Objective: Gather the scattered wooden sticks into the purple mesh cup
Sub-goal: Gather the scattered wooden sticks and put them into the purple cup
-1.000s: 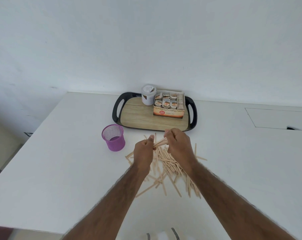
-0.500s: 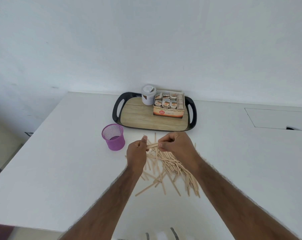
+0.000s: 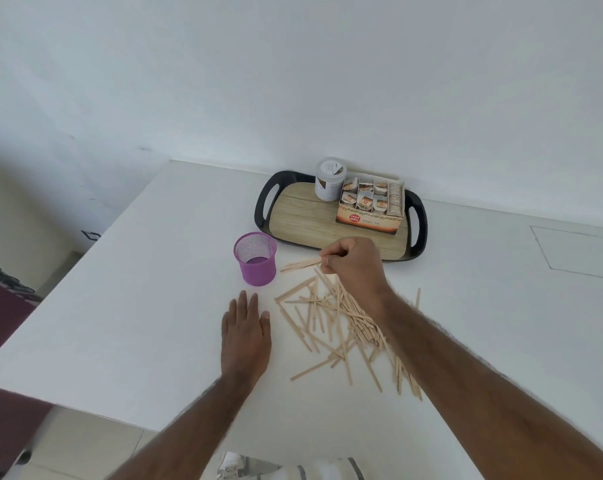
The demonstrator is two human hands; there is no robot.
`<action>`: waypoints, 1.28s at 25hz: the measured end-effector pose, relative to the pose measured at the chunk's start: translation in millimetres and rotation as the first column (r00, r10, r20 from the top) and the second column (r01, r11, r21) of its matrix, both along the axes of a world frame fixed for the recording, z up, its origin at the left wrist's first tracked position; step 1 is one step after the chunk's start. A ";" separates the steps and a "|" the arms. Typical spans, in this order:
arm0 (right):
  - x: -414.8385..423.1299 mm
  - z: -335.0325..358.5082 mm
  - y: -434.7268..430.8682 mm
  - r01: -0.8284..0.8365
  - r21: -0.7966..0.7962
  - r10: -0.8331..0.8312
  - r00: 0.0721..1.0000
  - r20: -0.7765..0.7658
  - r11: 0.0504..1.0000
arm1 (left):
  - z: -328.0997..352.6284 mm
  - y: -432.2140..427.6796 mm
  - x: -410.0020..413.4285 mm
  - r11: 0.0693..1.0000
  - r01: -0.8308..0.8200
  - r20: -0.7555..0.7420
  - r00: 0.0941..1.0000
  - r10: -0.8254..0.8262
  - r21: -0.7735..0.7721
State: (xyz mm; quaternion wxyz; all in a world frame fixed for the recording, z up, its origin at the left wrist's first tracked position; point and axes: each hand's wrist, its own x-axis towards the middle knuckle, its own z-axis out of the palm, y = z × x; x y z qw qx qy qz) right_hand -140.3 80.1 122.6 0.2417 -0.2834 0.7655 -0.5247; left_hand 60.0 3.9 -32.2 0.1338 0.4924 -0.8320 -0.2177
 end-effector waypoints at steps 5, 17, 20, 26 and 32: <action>16.0 4.7 -70.9 -0.096 0.030 0.101 0.944 -0.313 0.995 | -18.9 -3.0 0.6 0.993 0.107 0.235 0.967 -0.094 -0.042; 28.5 -34.4 -117.1 -0.233 0.365 0.430 0.574 -0.697 0.901 | -20.5 -4.6 1.6 0.992 0.119 0.267 0.958 -0.103 -0.045; 11.6 -30.4 -96.0 -0.217 0.297 0.365 0.651 -0.666 0.930 | -20.3 -4.4 1.1 0.992 0.119 0.262 0.959 -0.107 -0.032; -60.4 -50.4 21.4 0.051 0.379 0.122 0.899 -0.420 0.924 | -14.4 -3.9 2.3 0.993 0.121 0.244 0.963 -0.114 -0.011; -91.4 -85.3 121.1 0.099 0.678 0.119 0.956 -0.267 0.729 | -3.7 8.5 -11.3 0.968 0.238 0.121 0.966 -0.228 -0.080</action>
